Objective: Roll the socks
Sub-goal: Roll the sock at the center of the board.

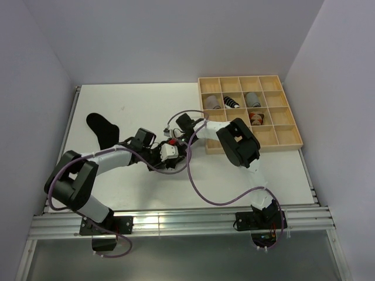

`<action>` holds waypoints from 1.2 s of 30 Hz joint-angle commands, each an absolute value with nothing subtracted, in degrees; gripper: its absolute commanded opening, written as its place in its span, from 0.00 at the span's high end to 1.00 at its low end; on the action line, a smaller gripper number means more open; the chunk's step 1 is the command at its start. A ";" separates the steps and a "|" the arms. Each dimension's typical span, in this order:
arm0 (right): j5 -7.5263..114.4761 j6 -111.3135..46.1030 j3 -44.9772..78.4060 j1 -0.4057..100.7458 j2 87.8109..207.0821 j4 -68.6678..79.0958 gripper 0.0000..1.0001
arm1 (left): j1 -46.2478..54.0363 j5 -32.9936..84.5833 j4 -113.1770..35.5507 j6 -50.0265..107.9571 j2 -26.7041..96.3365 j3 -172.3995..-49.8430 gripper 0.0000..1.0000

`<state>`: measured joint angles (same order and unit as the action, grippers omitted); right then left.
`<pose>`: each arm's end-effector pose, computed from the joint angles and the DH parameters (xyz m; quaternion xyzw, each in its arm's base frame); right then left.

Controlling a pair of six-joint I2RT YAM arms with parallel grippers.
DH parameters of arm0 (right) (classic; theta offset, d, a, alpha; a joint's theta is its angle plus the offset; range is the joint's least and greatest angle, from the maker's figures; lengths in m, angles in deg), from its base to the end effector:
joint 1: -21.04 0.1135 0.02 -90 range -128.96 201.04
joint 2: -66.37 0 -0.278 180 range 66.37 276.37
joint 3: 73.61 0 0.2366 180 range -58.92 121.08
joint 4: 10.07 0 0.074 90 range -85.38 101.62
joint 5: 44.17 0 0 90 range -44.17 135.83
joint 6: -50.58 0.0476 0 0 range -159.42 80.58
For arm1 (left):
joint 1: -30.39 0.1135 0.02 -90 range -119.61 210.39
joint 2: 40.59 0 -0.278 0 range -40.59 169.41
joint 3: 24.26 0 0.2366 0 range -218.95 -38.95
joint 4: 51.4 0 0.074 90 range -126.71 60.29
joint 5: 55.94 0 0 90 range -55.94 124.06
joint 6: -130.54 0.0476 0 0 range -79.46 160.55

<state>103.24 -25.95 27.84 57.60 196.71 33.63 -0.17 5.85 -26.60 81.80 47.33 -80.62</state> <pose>0.3271 0.2925 0.1160 0.2447 -0.8349 -0.4864 0.0805 0.2260 -0.1596 0.1710 0.6016 0.7106 -0.2061 0.3012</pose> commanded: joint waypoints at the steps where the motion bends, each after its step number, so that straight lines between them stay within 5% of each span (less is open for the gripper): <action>1: 95.85 -26.85 25.02 57.17 196.19 32.66 0.94 | 3.04 -1.35 -22.59 78.43 51.59 -87.02 0.78; 6: 91.64 -24.05 20.12 57.17 192.59 27.32 0.80 | 7.71 -9.34 -11.59 78.42 60.20 -95.98 0.99; 13: 76.37 -19.03 5.35 57.52 175.57 12.19 0.49 | 11.58 -13.75 11.61 84.66 73.12 -110.04 1.00; 24: 43.32 -25.87 -11.81 67.52 153.82 -1.97 0.47 | 13.25 -15.51 35.79 89.06 87.90 -123.76 1.00; 36: 34.16 -38.80 -6.90 86.59 161.18 -5.67 0.46 | 13.61 -14.90 41.51 87.13 92.91 -125.70 1.00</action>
